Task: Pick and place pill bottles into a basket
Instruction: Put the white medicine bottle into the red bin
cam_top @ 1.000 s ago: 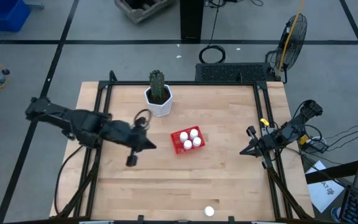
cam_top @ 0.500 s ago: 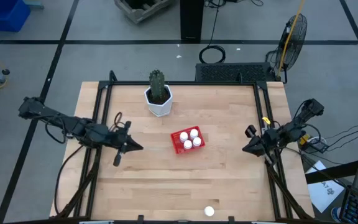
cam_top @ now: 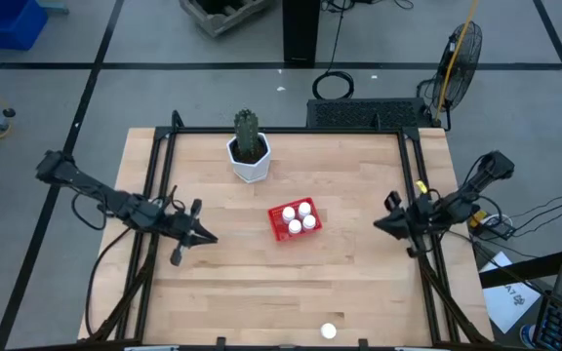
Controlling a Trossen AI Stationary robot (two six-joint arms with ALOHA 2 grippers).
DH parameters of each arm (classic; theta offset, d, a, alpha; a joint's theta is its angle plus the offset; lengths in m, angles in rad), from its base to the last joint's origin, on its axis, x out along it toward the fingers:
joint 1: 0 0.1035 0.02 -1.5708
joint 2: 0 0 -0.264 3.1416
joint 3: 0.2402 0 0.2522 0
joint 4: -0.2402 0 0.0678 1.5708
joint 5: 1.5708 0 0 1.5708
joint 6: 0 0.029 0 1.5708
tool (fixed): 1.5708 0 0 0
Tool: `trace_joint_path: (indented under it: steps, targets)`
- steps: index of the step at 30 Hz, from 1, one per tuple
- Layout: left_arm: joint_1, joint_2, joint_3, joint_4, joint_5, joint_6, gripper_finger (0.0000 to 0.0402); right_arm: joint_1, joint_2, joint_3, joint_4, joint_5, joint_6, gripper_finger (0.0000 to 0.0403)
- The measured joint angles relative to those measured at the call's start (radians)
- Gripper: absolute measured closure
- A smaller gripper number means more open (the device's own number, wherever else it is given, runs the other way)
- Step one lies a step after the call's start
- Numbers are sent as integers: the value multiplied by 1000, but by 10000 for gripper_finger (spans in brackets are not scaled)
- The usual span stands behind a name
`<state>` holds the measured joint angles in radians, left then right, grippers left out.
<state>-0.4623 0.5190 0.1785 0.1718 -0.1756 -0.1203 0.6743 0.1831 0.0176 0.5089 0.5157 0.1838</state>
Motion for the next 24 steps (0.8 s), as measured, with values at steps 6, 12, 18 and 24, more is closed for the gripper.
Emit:
trace_joint_path:
  steps: [6, 12, 18, 24]
  targets:
    - [-15, -3, -88, 107, -9, 34, 367, 0, 227, 48, 91, -73, 77, 389]
    - [-31, -3, -155, 259, -10, 55, 366, 9, 572, 200, 101, -114, 93, 307]
    - [-31, -2, -169, 278, -14, 29, 366, 64, 913, 388, 128, -181, 64, 195]
    - [-31, -3, -169, 295, -17, 21, 366, 134, 1190, 574, 125, -181, 54, 110]
